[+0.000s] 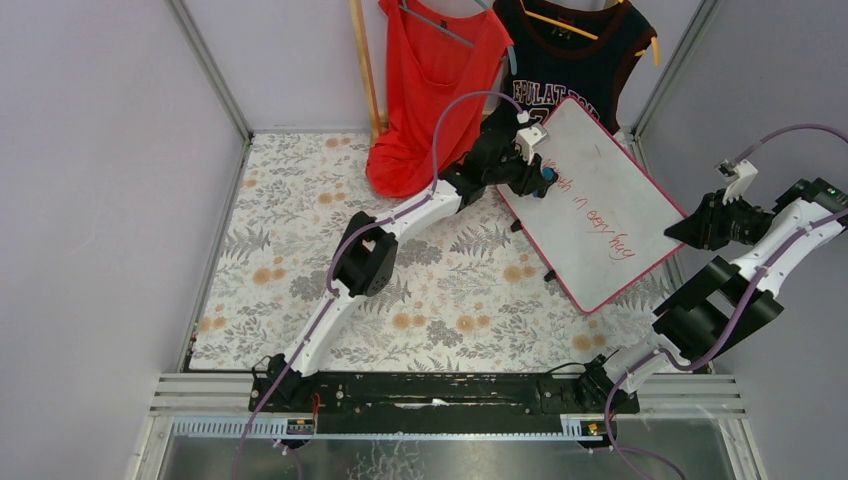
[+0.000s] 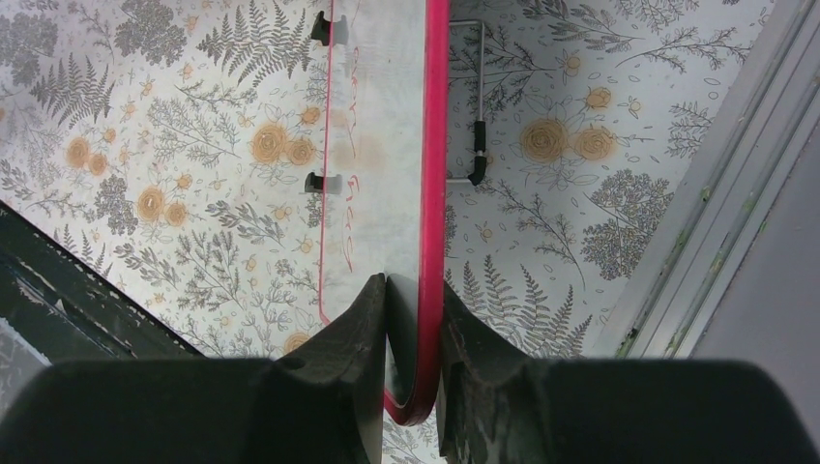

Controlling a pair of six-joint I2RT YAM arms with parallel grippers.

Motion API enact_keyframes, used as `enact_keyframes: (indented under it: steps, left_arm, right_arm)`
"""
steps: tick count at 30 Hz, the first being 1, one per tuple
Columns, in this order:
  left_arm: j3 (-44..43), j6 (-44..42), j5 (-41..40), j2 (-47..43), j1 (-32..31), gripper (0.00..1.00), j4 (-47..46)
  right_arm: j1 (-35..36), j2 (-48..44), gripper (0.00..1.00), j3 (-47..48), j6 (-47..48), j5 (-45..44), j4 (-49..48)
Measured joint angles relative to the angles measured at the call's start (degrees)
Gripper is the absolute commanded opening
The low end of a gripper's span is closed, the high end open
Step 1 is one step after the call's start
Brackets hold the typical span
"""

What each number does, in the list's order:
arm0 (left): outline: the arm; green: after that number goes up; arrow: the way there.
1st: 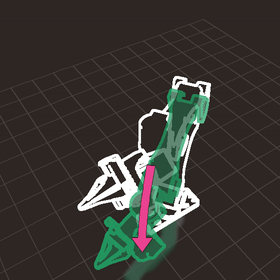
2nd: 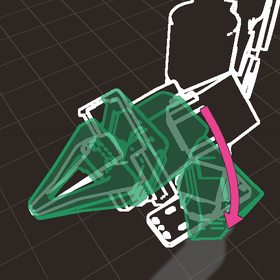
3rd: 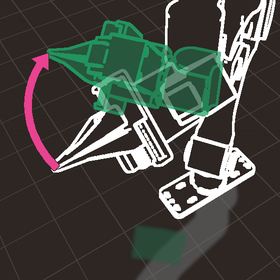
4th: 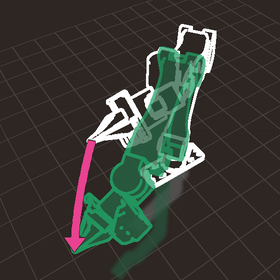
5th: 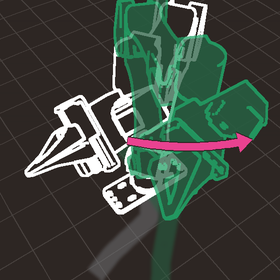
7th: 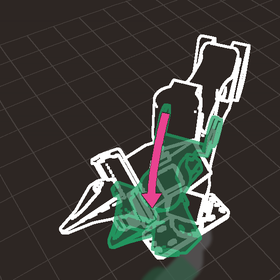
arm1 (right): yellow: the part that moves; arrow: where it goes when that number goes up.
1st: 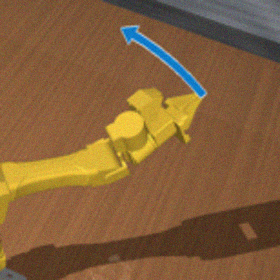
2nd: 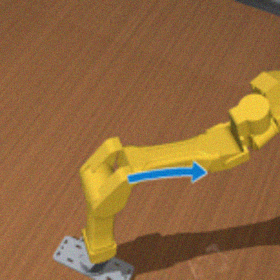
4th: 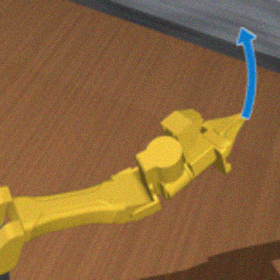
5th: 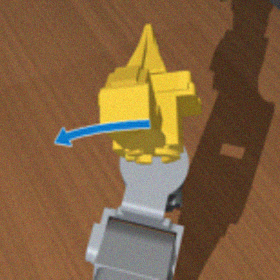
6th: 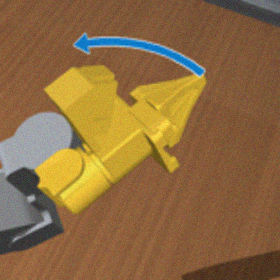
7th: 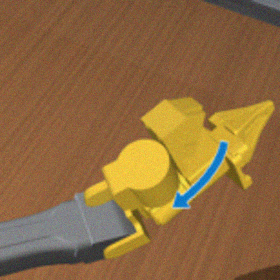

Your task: Erase the whiteboard

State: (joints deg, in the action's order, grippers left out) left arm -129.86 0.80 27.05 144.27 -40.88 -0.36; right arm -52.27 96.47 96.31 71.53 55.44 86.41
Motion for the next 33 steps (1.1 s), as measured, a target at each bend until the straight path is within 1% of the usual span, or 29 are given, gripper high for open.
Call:
enact_keyframes:
  steps: [4,8,15,26,33]
  left_arm:
    - [-1.46,0.04,-0.04,0.35,-0.02,0.09,-0.33]
    - [-1.60,0.04,-0.07,0.37,-0.20,0.10,-1.40]
    - [-1.60,0.04,-0.07,0.44,-1.14,0.11,-1.51]
    - [-1.60,-0.02,-0.98,1.40,-3.39,0.11,-2.71]
    - [1.53,0.00,-1.38,0.09,-5.79,0.11,-5.44]
  right_arm:
    - [0.00,-0.57,0.00,-0.96,0.31,0.09,-0.07]
    - [0.22,-2.97,0.00,-3.34,0.74,0.15,-0.02]
    - [1.25,-6.16,0.00,-4.68,1.44,0.15,-0.09]
    - [1.66,-6.54,0.00,-4.68,1.31,-0.35,-0.57]
    - [1.66,-6.54,0.00,-4.68,0.66,-0.79,-1.22]
